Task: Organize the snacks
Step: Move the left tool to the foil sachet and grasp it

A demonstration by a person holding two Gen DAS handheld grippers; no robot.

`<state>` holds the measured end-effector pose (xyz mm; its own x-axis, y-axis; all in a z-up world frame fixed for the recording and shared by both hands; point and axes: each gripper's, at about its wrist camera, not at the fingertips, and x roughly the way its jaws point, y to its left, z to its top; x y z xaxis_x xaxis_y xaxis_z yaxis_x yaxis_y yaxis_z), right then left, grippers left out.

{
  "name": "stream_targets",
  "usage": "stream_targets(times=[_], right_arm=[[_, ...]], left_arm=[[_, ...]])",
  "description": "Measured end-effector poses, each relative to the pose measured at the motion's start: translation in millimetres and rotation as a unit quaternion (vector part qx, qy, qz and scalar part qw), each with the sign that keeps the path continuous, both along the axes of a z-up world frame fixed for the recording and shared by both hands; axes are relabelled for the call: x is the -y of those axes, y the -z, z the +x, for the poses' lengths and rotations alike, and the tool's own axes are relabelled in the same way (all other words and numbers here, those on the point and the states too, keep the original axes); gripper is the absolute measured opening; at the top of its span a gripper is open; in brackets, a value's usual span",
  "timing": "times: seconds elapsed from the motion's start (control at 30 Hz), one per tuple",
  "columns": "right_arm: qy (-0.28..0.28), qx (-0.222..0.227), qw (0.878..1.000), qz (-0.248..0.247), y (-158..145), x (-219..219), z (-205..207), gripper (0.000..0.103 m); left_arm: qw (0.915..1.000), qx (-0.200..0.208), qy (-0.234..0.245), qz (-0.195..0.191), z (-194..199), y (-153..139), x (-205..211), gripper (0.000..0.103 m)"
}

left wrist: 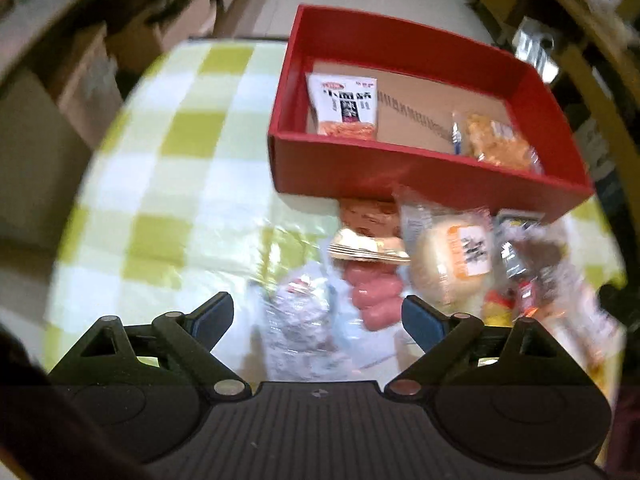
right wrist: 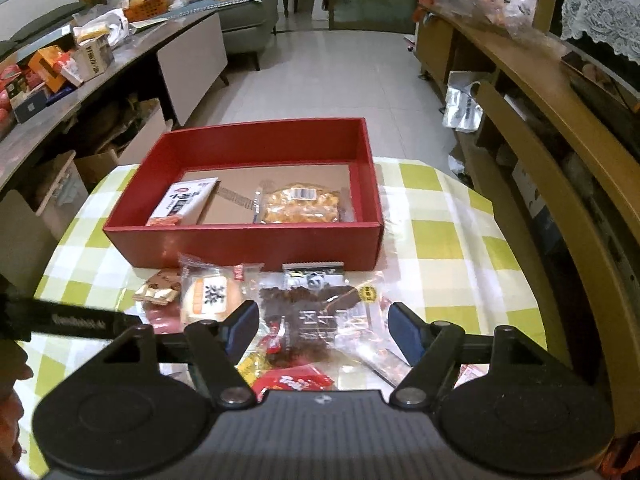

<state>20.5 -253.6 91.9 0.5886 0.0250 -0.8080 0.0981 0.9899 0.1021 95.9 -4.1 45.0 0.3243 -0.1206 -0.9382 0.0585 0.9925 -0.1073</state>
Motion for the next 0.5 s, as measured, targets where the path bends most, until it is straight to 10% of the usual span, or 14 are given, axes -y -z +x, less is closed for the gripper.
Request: stream_targets(times=[0.5], right_arm=[[-0.032, -0.008, 0.999, 0.002, 9.5, -10.3, 8.8, 0.077]], left_arm=[[0.9956, -0.012, -0.071, 0.059, 10.5, 25.6, -10.3, 0.087]])
